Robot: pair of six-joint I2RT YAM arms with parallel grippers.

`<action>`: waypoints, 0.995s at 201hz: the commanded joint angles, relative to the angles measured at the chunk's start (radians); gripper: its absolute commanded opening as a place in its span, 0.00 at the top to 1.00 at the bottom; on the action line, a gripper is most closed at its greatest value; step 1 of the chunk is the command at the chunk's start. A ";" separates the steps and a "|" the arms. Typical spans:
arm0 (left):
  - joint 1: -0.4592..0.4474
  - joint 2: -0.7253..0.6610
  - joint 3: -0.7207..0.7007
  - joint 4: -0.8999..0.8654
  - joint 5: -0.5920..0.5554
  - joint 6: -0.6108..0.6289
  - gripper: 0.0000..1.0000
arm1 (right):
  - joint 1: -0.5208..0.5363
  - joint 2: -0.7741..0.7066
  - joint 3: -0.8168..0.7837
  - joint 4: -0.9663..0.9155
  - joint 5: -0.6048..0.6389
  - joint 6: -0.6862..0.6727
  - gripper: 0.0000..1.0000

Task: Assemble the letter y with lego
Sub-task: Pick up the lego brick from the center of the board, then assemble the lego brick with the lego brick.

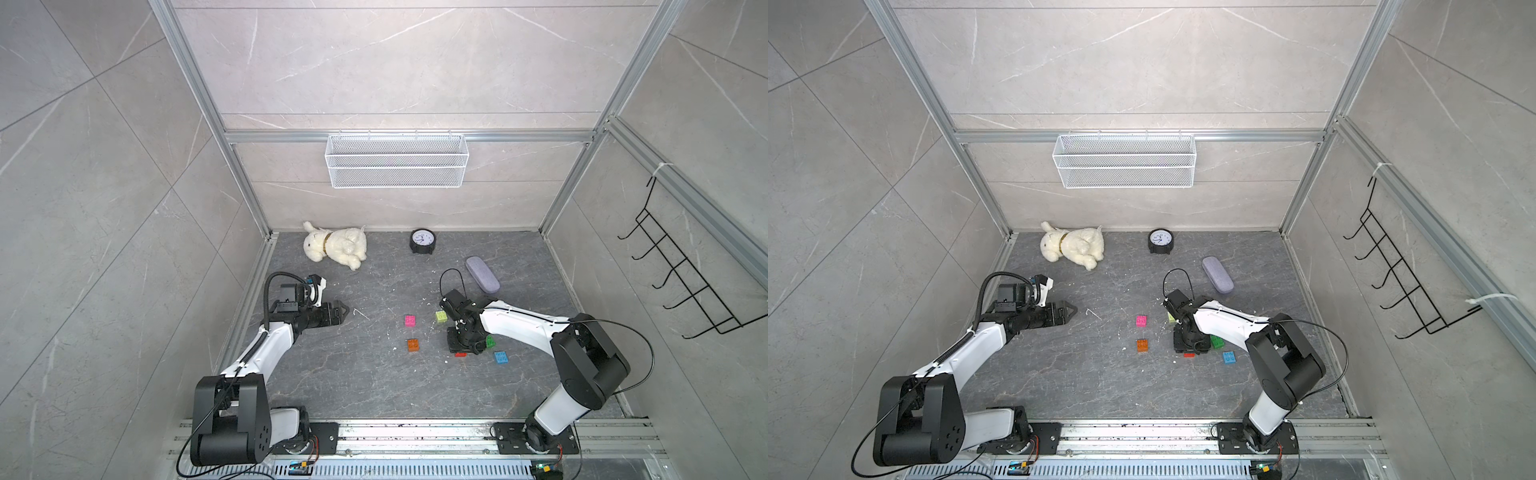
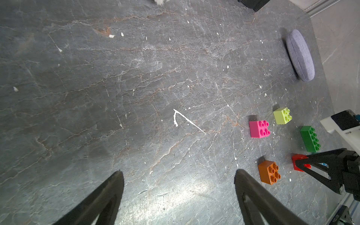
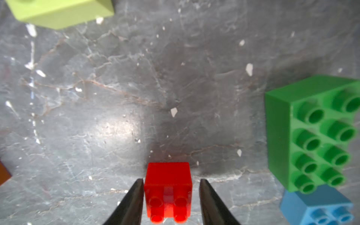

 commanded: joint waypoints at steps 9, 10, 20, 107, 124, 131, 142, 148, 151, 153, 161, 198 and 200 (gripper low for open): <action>0.006 -0.003 -0.002 0.010 0.020 0.000 0.08 | -0.006 0.015 -0.012 0.010 -0.011 -0.021 0.55; 0.006 -0.003 -0.002 0.009 0.021 0.000 0.08 | -0.006 0.015 -0.012 0.010 -0.012 -0.021 0.55; 0.006 -0.003 -0.001 0.009 0.020 0.001 0.08 | -0.006 0.016 -0.013 0.013 -0.017 -0.024 0.58; 0.009 -0.011 0.006 0.001 0.017 0.034 0.08 | 0.012 -0.121 0.008 0.039 0.000 -0.261 0.61; 0.013 -0.017 0.008 -0.003 0.016 0.049 0.08 | 0.035 -0.150 0.031 0.046 0.012 -0.384 0.62; 0.017 -0.020 0.008 -0.004 0.016 0.056 0.07 | 0.046 -0.155 0.043 0.047 0.012 -0.442 0.62; 0.023 -0.027 0.008 -0.006 0.016 0.064 0.07 | 0.073 -0.160 0.059 0.051 0.010 -0.551 0.63; 0.028 -0.030 0.007 -0.008 0.017 0.068 0.07 | 0.089 -0.160 0.067 0.053 0.012 -0.614 0.63; 0.030 -0.033 0.006 -0.009 0.016 0.072 0.07 | 0.100 -0.160 0.070 0.054 0.012 -0.649 0.63; 0.031 -0.034 0.006 -0.008 0.016 0.073 0.07 | 0.108 -0.160 0.072 0.054 0.012 -0.671 0.63; 0.036 -0.038 0.006 -0.008 0.017 0.078 0.07 | 0.135 -0.157 0.079 0.053 0.008 -0.746 0.63; 0.085 -0.054 0.009 -0.014 0.019 0.091 0.06 | 0.194 -0.129 0.121 0.032 -0.052 -1.094 0.63; 0.088 -0.056 0.008 -0.014 0.019 0.090 0.06 | 0.194 -0.129 0.123 0.032 -0.053 -1.109 0.63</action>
